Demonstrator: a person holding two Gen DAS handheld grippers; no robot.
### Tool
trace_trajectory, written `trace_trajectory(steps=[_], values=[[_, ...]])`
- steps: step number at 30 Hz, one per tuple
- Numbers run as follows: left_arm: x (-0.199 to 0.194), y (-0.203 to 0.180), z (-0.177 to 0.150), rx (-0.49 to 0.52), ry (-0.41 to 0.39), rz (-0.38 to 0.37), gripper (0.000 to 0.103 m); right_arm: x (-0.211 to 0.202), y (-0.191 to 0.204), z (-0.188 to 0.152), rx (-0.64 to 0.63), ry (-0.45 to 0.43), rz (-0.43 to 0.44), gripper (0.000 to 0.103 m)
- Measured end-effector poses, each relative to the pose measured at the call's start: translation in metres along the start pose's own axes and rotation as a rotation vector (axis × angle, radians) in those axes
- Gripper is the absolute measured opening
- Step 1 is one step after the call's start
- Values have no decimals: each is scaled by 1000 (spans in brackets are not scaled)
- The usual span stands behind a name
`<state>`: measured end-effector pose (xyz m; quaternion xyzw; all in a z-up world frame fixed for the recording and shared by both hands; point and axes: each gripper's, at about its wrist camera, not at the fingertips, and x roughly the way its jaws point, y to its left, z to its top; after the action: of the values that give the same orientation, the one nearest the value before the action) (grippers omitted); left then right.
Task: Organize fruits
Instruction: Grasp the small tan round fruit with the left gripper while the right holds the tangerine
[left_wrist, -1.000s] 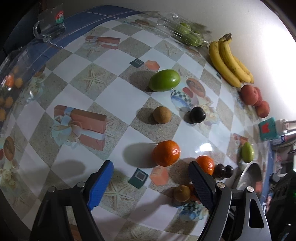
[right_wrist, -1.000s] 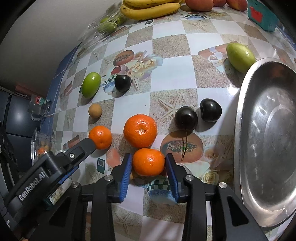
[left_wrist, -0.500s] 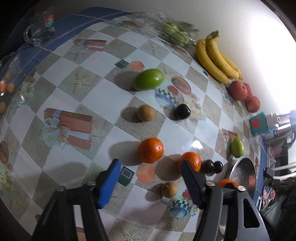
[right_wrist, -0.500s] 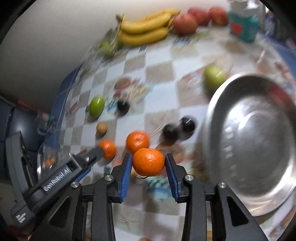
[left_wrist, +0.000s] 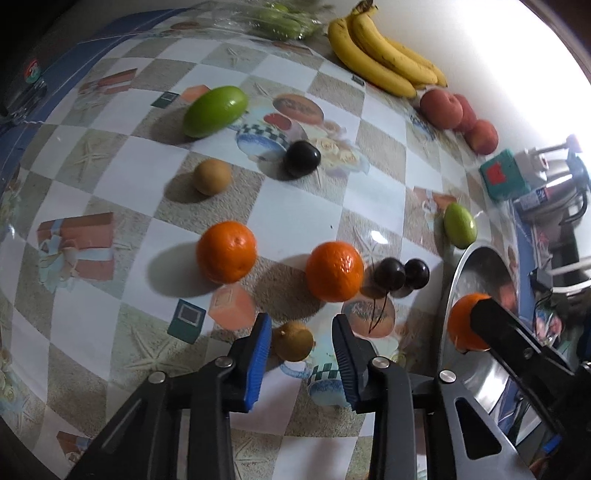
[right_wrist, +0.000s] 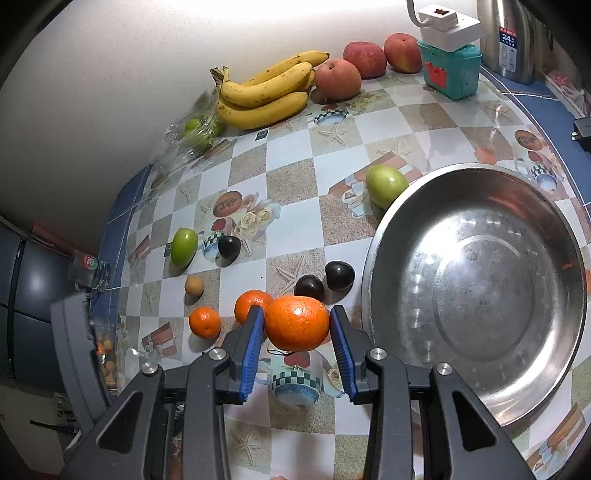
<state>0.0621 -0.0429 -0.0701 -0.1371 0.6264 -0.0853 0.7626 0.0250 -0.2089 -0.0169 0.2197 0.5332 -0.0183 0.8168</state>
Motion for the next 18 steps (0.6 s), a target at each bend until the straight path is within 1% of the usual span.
trace_trajectory(steps=[2,10,15,18], values=[[1,0,-1,4,5,14,34,1,0,-1,0,7,5,38],[9,-2,-5,23,34,50,32,1,-1,0,9,11,15,38],[15,-1,-4,14,44,57,32,1,-1,0,9,13,18,38],[15,1,-4,10,45,58,30,3,-2,-1,11,18,18,38]])
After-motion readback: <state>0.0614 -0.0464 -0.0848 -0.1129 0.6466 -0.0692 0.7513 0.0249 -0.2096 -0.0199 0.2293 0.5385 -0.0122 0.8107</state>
